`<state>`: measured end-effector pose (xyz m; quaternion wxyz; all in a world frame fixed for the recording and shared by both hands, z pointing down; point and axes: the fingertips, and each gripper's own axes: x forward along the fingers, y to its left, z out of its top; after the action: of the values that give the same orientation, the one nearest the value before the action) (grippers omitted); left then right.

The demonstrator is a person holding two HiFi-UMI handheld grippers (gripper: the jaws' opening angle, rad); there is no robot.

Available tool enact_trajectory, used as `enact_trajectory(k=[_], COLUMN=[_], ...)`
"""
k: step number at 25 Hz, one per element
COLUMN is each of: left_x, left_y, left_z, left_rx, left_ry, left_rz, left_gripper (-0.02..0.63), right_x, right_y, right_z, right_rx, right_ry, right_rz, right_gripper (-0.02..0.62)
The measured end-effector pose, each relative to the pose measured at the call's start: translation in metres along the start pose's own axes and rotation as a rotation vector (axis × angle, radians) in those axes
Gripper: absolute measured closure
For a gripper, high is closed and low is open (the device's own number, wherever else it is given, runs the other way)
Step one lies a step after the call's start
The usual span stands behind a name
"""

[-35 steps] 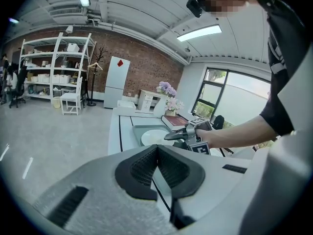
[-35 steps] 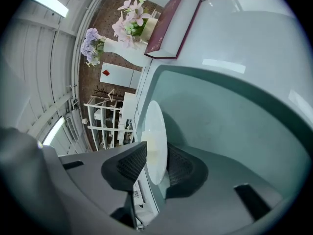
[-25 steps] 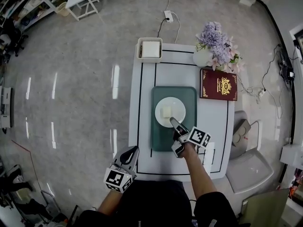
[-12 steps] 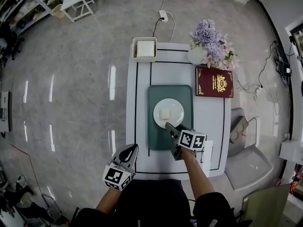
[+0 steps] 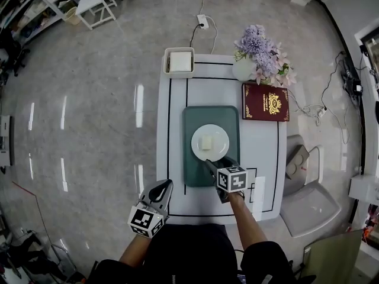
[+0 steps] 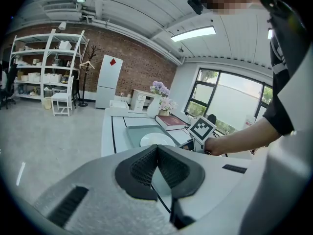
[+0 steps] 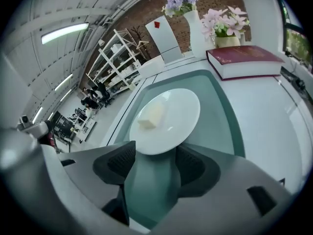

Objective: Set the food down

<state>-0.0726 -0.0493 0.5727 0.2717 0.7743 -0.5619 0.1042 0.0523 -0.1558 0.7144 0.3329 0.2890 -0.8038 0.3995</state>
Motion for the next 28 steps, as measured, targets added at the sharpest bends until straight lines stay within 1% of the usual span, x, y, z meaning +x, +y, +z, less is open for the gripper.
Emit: enact_trajectory(k=[9, 15, 21, 24, 26, 28], left_x=[-0.003, -0.004, -0.005, -0.006, -0.005, -0.005], left_y=[-0.006, -0.014, -0.024, -0.029, -0.032, -0.035], left_z=[-0.001, 0.0, 0.001, 0.003, 0.005, 0.008], left_rx=[0.009, 0.029, 0.045, 0.058, 0.065, 0.073], left_ry=[-0.005, -0.014, -0.024, -0.028, -0.034, -0.041], left_rz=[-0.01, -0.032, -0.055, -0.07, -0.079, -0.089], left_gripper=[0.6, 0.6, 0.6, 0.6, 0.6, 0.6], right_x=[-0.015, -0.027, -0.047, -0.062, -0.074, -0.087], right_y=[-0.004, 0.002, 0.017, 0.029, 0.035, 0.041], right_z=[-0.014, -0.014, -0.008, -0.003, -0.001, 0.002], right_rx=[0.059, 0.062, 0.034, 0.006, -0.019, -0.052], right_ry=[-0.018, -0.057, -0.133, -0.193, -0.236, -0.279], right_rz=[-0.008, -0.005, -0.012, -0.015, -0.024, -0.042], right_gripper=[0.356, 0.356, 0.357, 0.359, 0.383, 0.444])
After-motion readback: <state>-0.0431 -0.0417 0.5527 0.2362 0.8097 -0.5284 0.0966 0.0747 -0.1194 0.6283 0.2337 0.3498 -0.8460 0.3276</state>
